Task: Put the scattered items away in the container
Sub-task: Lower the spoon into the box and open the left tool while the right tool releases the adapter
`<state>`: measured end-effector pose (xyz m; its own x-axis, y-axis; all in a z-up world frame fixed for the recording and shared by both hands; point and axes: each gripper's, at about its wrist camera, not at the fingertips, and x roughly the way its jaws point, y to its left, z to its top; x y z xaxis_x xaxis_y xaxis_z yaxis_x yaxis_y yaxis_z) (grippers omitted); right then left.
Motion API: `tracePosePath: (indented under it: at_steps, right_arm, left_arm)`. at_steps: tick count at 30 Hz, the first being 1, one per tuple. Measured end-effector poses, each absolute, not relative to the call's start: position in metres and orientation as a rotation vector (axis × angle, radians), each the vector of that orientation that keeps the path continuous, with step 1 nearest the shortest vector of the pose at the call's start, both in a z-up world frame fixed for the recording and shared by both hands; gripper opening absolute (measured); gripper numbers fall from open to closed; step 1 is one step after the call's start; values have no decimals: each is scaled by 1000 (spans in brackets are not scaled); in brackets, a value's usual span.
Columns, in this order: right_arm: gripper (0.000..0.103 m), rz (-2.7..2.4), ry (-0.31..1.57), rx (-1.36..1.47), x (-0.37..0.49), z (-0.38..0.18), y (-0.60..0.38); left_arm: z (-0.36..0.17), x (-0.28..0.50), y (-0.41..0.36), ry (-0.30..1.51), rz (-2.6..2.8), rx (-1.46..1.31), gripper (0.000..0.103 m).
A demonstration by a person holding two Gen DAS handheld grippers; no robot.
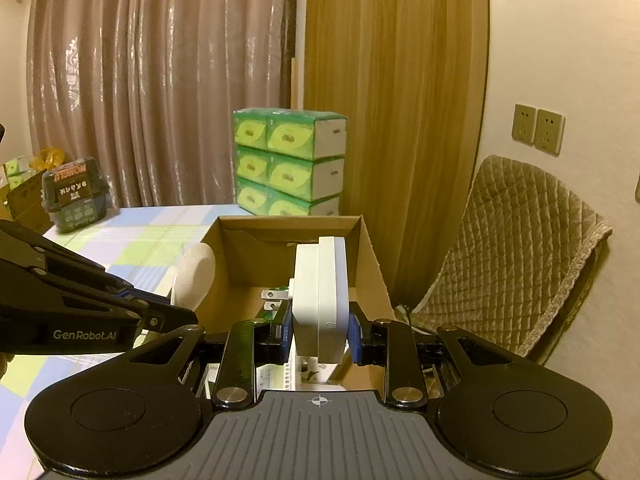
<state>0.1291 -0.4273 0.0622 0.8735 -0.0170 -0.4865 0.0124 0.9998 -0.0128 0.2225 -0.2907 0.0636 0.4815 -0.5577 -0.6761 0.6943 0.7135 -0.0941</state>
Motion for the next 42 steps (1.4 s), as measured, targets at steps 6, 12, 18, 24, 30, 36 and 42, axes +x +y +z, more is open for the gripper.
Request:
tracePosePath:
  at_steps: [6, 12, 18, 24, 30, 36, 42]
  right_arm:
    - [24, -15, 508, -10, 130, 62, -428]
    - [24, -16, 513, -10, 133, 58, -430]
    - [24, -11, 520, -7, 135, 54, -430]
    - [24, -3, 527, -5, 139, 54, -427]
    - [63, 13, 521, -22, 144, 54, -421]
    - [74, -15, 511, -10, 129, 52, -427]
    - [74, -68, 554, 37, 97, 43, -435]
  left_arm:
    - [62, 227, -293, 743, -765, 197, 1]
    - [60, 229, -290, 729, -732, 200, 21]
    - [58, 230, -277, 732, -717, 194, 21]
    - [59, 225, -268, 728, -707, 188, 29]
    - [59, 221, -259, 715, -684, 188, 58]
    - [56, 210, -248, 688, -663, 202, 88]
    - [51, 192, -234, 676, -633, 196, 102]
